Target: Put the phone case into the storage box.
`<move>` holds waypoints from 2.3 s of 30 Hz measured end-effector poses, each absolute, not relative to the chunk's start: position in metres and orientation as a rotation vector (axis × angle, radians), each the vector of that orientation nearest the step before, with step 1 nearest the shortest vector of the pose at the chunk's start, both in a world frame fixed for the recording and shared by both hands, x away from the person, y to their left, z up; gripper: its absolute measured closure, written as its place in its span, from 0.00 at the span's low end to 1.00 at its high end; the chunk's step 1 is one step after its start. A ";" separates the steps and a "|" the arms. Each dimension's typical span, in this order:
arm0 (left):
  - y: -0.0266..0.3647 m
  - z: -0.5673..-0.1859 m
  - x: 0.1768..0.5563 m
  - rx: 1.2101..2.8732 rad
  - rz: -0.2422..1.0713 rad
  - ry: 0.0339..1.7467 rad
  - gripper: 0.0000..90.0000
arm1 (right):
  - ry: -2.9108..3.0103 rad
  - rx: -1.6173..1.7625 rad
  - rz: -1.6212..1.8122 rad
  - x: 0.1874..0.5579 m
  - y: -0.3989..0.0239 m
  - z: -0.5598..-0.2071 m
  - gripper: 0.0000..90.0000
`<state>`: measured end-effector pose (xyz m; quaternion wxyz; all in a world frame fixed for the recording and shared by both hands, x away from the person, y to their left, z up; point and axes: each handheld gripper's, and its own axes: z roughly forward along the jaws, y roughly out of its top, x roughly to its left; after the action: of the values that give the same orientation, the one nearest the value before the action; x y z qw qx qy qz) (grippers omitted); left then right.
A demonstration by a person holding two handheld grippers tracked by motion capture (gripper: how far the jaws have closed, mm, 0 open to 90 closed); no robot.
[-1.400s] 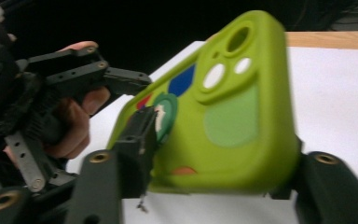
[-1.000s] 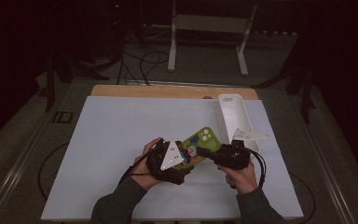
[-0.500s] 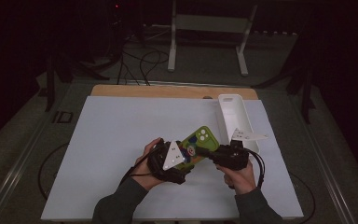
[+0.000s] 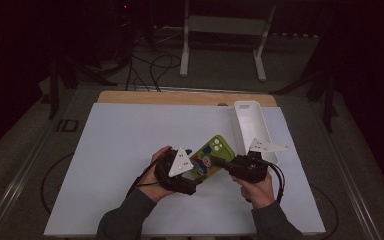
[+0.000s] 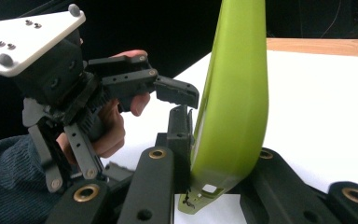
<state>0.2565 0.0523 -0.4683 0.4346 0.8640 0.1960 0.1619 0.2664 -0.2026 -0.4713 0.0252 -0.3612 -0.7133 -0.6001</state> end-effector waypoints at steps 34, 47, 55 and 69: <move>0.067 -0.473 0.274 2.152 0.190 0.511 0.16 | -2.261 -1.005 -1.863 0.262 -0.206 -0.467 0.88; 0.064 -0.477 0.275 2.174 0.115 0.477 0.22 | -2.291 -0.905 -1.860 0.259 -0.204 -0.465 0.88; 0.068 -0.481 0.278 2.159 0.026 0.449 0.33 | -2.295 -0.846 -1.861 0.257 -0.203 -0.463 0.88; 0.070 -0.486 0.278 2.155 -0.125 0.368 0.54 | -2.311 -0.730 -1.869 0.254 -0.201 -0.460 0.89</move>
<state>0.2779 0.0700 -0.4855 0.4583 0.8747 0.1494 -0.0507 0.2536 -0.2007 -0.4605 0.0407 -0.2384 -0.7544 -0.6102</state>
